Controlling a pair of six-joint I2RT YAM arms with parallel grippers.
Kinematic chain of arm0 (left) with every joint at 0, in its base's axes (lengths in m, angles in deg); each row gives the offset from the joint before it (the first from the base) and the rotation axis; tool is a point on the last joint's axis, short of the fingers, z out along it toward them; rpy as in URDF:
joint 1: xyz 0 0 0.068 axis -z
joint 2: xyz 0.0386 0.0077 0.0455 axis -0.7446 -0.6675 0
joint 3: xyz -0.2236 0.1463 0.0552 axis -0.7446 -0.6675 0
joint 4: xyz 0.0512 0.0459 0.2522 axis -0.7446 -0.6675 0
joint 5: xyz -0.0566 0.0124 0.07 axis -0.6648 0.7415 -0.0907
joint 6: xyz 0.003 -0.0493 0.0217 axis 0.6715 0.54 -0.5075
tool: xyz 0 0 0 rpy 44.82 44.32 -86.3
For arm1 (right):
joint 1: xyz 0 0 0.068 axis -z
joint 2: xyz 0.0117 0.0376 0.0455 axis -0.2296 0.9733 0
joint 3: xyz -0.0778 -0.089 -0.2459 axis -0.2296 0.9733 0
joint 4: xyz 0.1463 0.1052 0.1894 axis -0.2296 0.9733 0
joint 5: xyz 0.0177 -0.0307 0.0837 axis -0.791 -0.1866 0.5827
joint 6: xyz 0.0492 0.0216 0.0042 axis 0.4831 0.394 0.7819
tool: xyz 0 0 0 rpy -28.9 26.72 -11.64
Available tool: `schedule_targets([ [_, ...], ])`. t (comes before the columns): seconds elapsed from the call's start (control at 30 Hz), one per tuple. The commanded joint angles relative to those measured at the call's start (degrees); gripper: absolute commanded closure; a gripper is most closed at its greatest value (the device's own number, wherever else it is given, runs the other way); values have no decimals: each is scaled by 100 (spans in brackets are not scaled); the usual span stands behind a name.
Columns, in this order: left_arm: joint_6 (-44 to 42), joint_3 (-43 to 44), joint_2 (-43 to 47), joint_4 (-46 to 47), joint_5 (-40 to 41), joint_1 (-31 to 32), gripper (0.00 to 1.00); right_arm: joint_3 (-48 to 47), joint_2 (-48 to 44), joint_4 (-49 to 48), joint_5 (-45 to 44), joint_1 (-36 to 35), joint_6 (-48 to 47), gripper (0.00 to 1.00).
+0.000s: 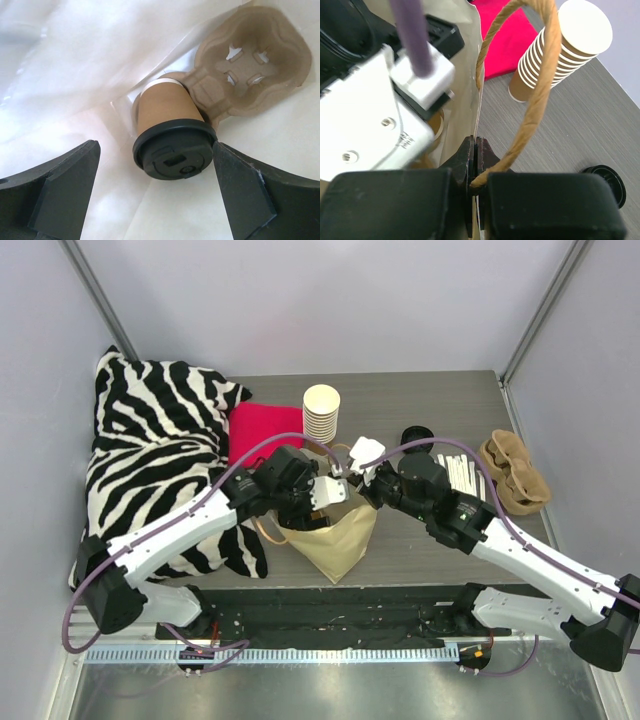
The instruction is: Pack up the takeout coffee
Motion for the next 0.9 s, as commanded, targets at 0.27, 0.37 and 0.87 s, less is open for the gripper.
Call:
schedule_targets([
  [0.27, 128, 8, 754, 231, -40, -11, 0, 12, 98, -132, -184, 30, -449, 99],
  [0.37, 189, -10, 842, 398, 39, -11, 0, -6, 115, -176, -175, 30, -502, 99],
  [0.87, 725, 87, 1167, 1040, 576, -11, 0, 47, 80, -352, -52, 30, -871, 99],
])
